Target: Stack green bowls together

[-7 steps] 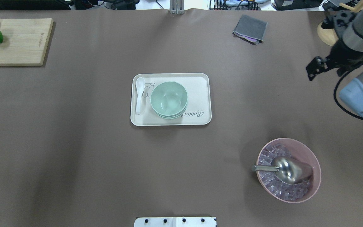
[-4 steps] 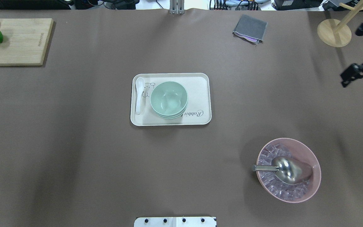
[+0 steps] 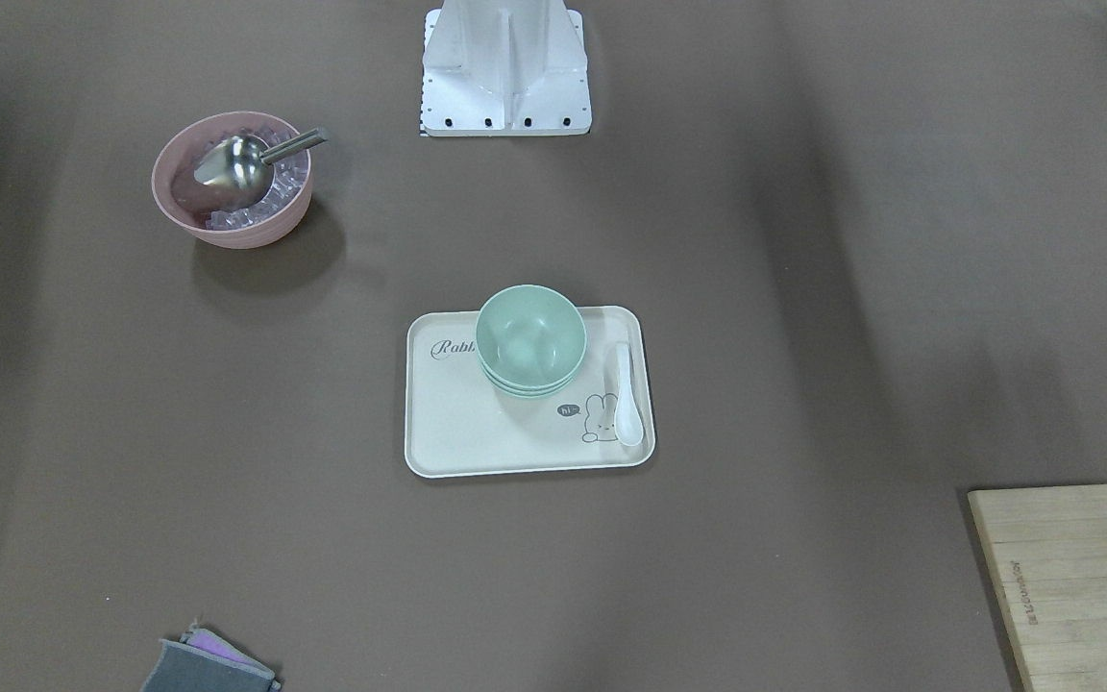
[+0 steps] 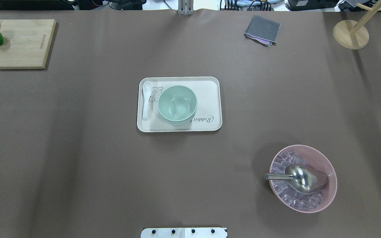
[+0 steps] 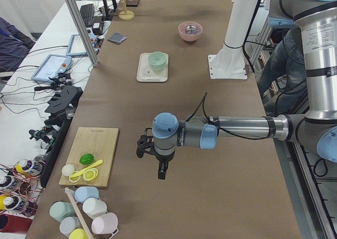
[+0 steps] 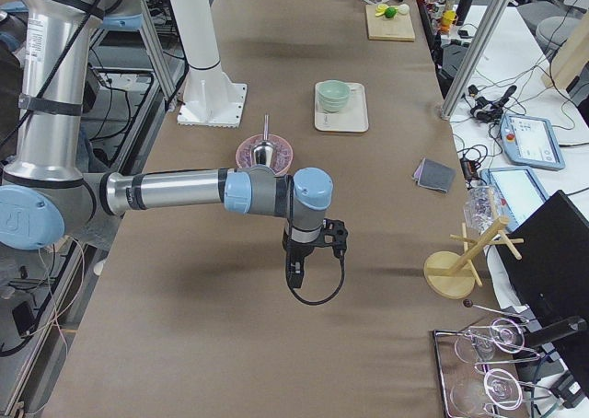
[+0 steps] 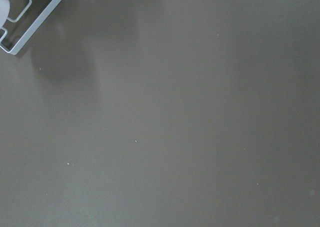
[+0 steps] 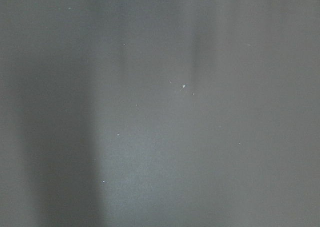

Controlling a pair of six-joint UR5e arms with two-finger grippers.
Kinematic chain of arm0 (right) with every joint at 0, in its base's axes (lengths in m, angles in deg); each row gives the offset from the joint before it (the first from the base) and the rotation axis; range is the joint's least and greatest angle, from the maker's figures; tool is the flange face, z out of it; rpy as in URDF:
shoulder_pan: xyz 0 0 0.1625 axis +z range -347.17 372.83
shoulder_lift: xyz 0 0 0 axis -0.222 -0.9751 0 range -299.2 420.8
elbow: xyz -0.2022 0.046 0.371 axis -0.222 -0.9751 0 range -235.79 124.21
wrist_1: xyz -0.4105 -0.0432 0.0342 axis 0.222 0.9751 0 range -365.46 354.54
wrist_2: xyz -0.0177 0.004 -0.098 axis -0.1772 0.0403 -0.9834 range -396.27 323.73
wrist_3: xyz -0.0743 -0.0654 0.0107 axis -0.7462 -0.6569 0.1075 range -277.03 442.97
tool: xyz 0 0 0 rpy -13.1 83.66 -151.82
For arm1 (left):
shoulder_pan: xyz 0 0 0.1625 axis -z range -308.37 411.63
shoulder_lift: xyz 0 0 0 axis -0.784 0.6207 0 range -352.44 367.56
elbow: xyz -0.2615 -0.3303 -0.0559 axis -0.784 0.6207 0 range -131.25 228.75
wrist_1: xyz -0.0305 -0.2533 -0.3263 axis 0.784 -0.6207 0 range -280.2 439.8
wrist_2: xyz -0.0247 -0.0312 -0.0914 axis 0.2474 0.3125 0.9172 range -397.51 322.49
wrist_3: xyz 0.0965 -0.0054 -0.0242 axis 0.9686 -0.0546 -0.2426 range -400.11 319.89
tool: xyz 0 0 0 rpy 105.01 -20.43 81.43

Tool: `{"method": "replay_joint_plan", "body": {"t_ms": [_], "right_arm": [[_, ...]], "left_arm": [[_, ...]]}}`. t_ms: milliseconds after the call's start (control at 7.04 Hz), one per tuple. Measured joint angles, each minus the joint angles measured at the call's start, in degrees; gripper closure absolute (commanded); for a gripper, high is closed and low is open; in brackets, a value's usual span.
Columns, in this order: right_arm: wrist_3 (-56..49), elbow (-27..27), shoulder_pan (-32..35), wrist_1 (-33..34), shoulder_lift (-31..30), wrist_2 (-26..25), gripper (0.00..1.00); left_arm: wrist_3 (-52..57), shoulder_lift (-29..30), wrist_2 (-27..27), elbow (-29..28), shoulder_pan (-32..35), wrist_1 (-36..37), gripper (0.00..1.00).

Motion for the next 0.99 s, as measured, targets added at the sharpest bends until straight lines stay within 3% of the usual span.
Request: {"method": "replay_joint_plan", "body": {"t_ms": [284, 995], "right_arm": [[0.07, -0.19, 0.14, -4.07, -0.69, 0.29, 0.0], [0.26, -0.49, 0.1, -4.79, -1.63, 1.17, 0.0]], "left_arm": [[0.0, 1.09, -0.08, -0.05, 0.06, -0.21, 0.02], [-0.06, 1.4, -0.07, 0.13, 0.1, -0.62, 0.02]]}}
